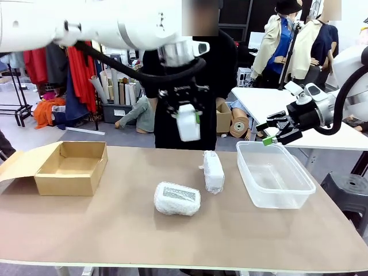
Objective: Separate and place wrapped and unwrapped clocks.
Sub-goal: If the picked Digital clock is wrapped, place it in the Package Box ; if not, place it in the Organizing box.
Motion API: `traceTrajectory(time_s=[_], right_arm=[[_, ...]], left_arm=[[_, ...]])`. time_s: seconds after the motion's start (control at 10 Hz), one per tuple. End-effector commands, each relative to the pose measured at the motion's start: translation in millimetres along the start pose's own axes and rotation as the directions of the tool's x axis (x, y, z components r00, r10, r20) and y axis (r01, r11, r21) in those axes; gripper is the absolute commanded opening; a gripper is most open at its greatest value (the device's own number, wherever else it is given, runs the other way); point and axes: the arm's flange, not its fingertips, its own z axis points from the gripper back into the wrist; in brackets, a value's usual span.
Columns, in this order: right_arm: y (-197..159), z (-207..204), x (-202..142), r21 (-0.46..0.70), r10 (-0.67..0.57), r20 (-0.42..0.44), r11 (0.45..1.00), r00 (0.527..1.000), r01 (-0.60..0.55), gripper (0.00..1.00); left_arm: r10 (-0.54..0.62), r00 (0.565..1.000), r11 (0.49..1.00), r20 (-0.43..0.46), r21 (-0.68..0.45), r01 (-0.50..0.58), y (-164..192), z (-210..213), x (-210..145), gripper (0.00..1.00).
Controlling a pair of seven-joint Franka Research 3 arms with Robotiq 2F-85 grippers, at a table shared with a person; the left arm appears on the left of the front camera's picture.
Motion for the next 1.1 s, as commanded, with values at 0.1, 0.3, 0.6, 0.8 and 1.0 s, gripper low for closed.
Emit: traceTrajectory(time_s=[0.1,0.3,0.6,0.8,1.0], right_arm=[[0,1,1,-0.003,0.002,0.000,1.000,1.000,-0.002,1.00],[0,1,1,-0.003,0.002,0.000,1.000,1.000,-0.002,1.00],[0,1,1,-0.003,0.002,0.000,1.000,1.000,-0.002,1.00],[0,1,1,-0.003,0.002,0.000,1.000,1.000,-0.002,1.00],[0,1,1,-0.003,0.002,0.000,1.000,1.000,-0.002,1.00]], left_arm=[[0.099,0.993,0.962,0.066,-0.261,-0.078,3,-33,-28,0.00],[0.061,0.996,0.950,0.061,-0.310,-0.039,-6,-55,-34,0.00],[0.105,0.993,0.957,0.057,-0.277,-0.085,-17,-52,-17,0.00],[0.105,0.993,0.957,0.057,-0.277,-0.085,-17,-52,-17,0.00],[0.105,0.993,0.957,0.057,-0.277,-0.085,-17,-52,-17,0.00]])
